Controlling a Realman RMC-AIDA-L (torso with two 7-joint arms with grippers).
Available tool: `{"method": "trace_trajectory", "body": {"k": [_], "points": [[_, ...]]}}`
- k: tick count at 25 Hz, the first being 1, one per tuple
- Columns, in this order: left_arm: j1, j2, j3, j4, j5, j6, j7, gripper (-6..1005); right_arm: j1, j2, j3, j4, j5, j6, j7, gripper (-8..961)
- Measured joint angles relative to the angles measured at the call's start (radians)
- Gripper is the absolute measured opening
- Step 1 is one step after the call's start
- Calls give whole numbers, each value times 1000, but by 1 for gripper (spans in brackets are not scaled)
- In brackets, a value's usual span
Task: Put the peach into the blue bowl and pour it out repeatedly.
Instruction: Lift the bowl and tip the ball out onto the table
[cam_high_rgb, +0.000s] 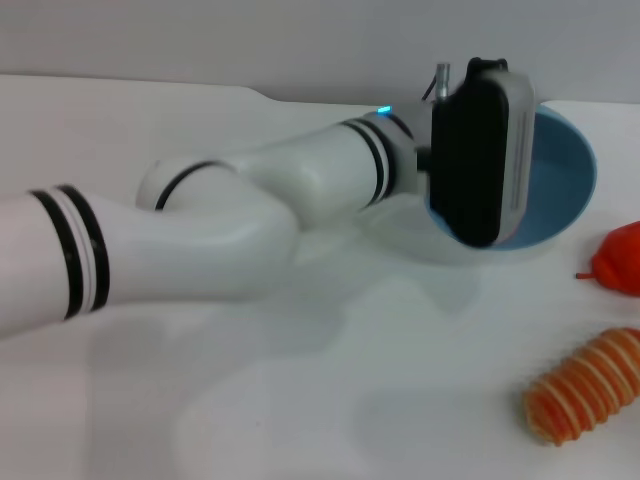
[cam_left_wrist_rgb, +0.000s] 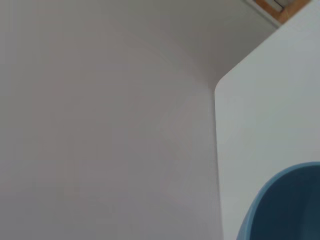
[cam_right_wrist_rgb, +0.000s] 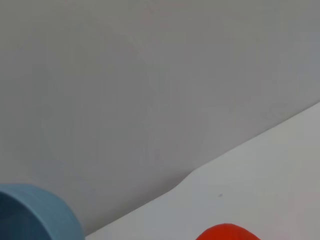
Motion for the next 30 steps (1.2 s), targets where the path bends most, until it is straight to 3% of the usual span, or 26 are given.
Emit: {"method": "trace_trajectory", "body": {"k": [9,24,30], "points": [[52,0,163,-44,53,-277,221,0,16,-1,3,-3,12,-1,-1,363],[79,0,203,-52,143,-329,288,0,34,-4,4,-9,14,7,-1,348],[101,0,241,-45,153,-378,403,0,34,-5,4,-17,14,9,-1,341]]}}
